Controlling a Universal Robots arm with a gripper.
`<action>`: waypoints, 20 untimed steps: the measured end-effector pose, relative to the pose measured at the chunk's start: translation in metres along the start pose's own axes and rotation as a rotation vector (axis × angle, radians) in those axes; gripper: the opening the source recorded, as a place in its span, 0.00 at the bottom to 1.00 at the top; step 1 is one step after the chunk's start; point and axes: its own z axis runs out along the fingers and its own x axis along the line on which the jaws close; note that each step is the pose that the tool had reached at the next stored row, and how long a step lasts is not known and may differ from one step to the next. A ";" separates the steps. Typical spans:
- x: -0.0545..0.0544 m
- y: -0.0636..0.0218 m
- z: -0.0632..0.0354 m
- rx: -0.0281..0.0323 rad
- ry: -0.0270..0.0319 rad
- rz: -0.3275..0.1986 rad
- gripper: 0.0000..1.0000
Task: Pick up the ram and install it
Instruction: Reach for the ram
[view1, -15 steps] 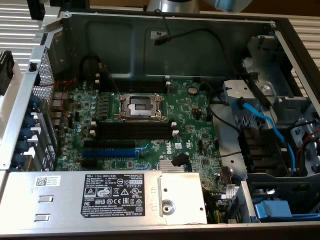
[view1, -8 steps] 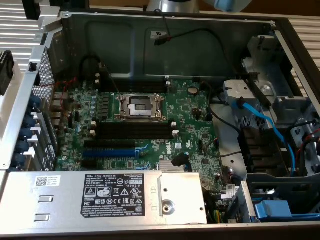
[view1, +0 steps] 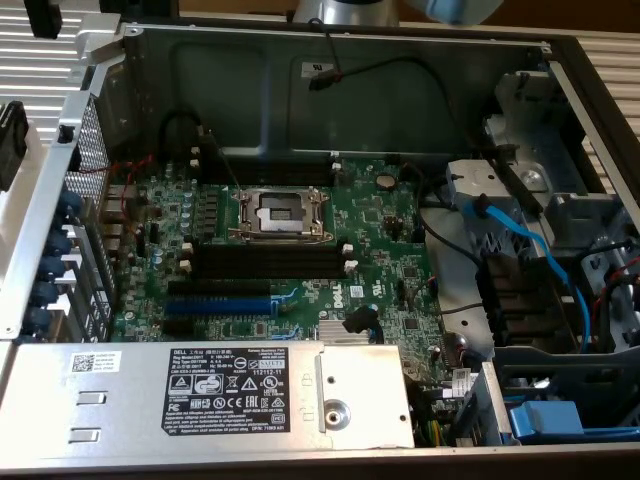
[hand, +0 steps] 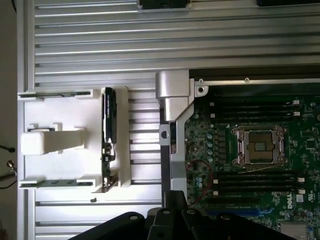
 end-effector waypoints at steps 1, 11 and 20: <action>0.002 0.0002 0.0001 0.0000 0.0004 -0.001 0.10; 0.041 0.0000 0.0010 0.0003 0.0017 -0.006 0.10; 0.082 -0.0016 0.0020 0.0003 0.0017 -0.008 0.10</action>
